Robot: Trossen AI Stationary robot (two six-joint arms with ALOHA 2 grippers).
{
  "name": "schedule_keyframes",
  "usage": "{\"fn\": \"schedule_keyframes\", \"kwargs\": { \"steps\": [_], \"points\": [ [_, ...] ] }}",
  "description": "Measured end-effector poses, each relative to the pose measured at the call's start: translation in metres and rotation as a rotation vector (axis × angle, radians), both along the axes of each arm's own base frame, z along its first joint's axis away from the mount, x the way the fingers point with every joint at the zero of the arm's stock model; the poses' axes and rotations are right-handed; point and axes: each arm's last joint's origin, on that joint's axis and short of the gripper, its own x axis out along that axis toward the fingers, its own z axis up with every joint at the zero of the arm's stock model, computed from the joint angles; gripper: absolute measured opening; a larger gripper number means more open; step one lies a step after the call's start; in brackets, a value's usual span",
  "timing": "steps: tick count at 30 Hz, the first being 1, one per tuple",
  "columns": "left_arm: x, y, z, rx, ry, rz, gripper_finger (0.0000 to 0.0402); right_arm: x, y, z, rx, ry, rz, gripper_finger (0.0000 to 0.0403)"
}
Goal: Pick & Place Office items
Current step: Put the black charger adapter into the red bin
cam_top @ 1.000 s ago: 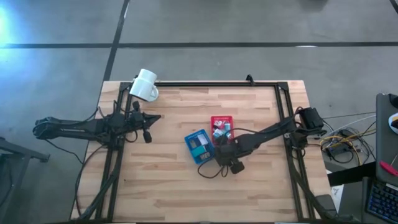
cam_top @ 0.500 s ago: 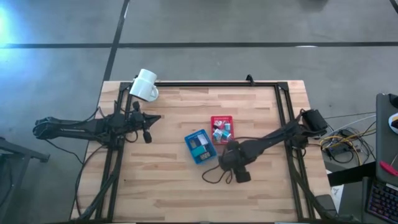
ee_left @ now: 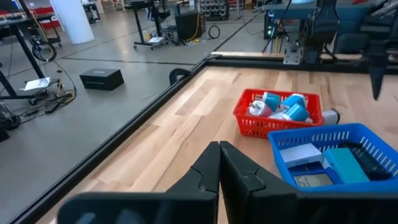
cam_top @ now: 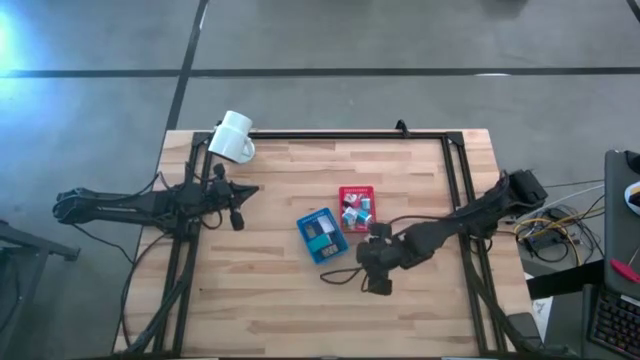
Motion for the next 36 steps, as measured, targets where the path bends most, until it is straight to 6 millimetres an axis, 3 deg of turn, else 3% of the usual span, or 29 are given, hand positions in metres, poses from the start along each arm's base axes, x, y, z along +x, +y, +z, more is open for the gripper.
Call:
{"fn": "schedule_keyframes", "kwargs": {
  "steps": [11,17,23,29,32,36],
  "points": [
    [-0.001,0.000,-0.002,0.005,0.028,0.000,0.0012,-0.006,-0.038,-0.015,-0.016,0.165,-0.138,0.0229],
    [-0.001,0.000,-0.005,0.000,0.054,0.001,0.0012,-0.038,-0.059,-0.007,-0.051,0.235,-0.160,0.0226],
    [-0.002,0.000,-0.006,0.003,0.064,0.004,0.0012,-0.086,-0.073,0.035,0.020,0.006,-0.163,0.0213],
    [-0.001,0.000,-0.006,-0.001,0.059,0.008,0.0012,-0.115,-0.090,0.067,0.151,-0.480,-0.215,0.0203],
    [-0.001,0.000,-0.005,-0.013,0.053,0.011,0.0012,-0.117,-0.101,0.070,0.256,-0.737,-0.267,0.0201],
    [-0.001,0.000,-0.005,-0.021,0.049,0.013,0.0012,-0.115,-0.107,0.053,0.359,-0.739,-0.266,0.0201]
  ]
}}
